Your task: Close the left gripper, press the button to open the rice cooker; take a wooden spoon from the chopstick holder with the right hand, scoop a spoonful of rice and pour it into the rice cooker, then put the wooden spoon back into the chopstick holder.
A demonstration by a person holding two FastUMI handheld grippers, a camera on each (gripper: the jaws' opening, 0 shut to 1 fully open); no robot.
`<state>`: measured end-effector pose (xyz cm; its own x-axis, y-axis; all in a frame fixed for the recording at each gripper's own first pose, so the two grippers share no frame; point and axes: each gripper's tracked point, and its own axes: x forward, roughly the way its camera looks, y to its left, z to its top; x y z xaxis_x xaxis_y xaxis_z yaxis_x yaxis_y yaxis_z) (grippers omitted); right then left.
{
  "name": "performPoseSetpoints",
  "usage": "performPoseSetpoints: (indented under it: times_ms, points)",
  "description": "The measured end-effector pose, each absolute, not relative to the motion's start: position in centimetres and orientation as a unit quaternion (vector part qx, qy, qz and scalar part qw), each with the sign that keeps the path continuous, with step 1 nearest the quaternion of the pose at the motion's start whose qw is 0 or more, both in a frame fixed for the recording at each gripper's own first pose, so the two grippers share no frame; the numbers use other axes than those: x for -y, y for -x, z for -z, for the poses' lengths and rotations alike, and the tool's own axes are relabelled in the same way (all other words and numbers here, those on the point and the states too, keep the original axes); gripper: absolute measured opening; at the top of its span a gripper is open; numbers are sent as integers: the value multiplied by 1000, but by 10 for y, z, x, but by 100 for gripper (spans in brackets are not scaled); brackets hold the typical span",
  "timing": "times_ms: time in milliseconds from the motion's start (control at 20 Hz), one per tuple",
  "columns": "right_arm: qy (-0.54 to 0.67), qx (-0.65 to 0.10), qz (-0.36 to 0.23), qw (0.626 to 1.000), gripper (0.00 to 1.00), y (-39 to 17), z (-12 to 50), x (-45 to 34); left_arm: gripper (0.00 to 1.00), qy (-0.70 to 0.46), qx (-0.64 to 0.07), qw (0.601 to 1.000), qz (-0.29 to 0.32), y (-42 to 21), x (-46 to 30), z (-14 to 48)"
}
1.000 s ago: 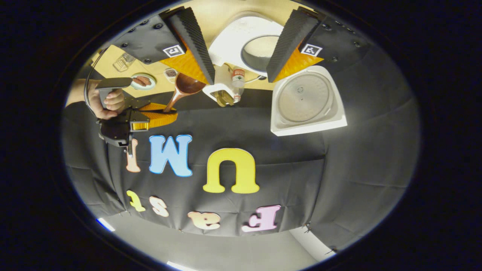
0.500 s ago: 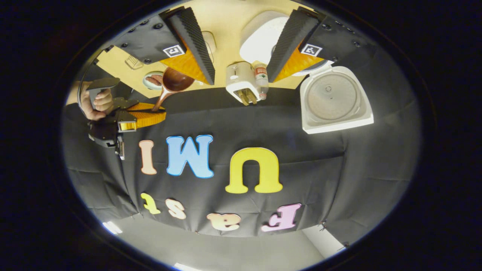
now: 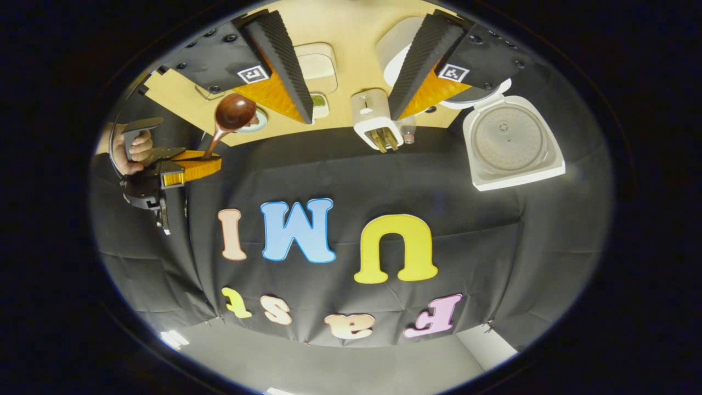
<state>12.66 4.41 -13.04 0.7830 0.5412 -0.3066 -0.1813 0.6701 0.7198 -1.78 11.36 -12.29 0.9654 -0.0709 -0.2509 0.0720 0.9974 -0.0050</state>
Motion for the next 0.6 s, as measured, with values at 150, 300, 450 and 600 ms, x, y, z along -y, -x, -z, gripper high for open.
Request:
performPoseSetpoints:
  times_ms: [150,300,450,600]
  points:
    - [-322,-251,-181,895,2,-129,137,-11,100,-4,-132,991,36,18,-105,125]
    - [-283,-253,-159,911,2,-130,147,13,96,-3,-136,990,37,16,-97,126]
    - [-221,-259,-140,930,2,-130,160,27,100,-7,-138,990,41,13,-90,125]
    - [-147,-268,-129,943,2,-128,176,34,96,-10,-140,989,44,10,-87,126]
